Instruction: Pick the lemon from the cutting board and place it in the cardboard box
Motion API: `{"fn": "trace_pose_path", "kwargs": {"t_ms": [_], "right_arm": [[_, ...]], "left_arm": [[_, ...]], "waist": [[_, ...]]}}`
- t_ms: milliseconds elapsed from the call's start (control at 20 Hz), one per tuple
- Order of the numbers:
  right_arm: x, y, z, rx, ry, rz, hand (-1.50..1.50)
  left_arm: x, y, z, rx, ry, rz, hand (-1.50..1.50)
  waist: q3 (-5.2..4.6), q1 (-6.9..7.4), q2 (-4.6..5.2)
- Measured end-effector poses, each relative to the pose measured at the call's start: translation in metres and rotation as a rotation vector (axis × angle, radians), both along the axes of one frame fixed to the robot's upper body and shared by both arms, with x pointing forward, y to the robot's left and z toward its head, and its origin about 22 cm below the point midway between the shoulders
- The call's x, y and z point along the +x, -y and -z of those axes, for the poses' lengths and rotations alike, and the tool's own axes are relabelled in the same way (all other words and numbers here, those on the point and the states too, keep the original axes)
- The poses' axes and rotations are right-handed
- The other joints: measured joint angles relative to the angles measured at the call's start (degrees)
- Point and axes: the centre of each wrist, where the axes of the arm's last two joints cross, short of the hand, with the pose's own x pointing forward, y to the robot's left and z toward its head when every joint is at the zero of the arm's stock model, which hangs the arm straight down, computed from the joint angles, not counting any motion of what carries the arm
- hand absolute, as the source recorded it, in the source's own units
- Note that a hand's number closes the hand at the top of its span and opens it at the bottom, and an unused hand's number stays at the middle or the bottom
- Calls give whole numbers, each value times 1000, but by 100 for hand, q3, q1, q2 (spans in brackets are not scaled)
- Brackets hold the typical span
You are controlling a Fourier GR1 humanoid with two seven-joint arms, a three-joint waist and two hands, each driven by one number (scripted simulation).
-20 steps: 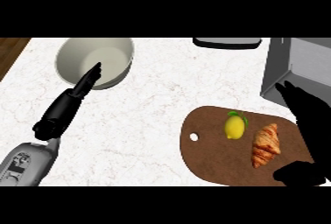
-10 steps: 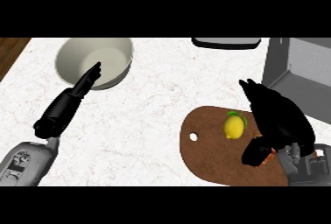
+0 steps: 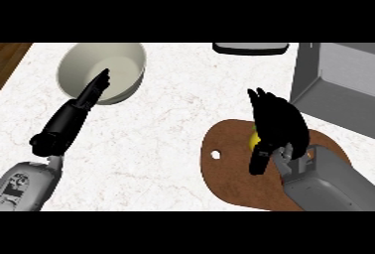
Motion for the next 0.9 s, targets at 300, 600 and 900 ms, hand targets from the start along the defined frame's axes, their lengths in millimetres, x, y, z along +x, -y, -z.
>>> {"fn": "trace_pose_path", "kwargs": {"t_ms": [300, 600, 900], "right_arm": [[12, -11, 9, -39, -3, 14, -150], [25, -10, 27, -89, -40, 56, -150], [27, -5, 40, -117, -55, 78, -150]], "left_arm": [[-5, -7, 10, -1, -7, -6, 0], [-8, -7, 10, 0, -2, -12, 0], [-7, -9, 8, 0, 0, -19, 0]], "waist": [[5, -57, -1], [11, -70, 0], [14, -109, 0]]}}
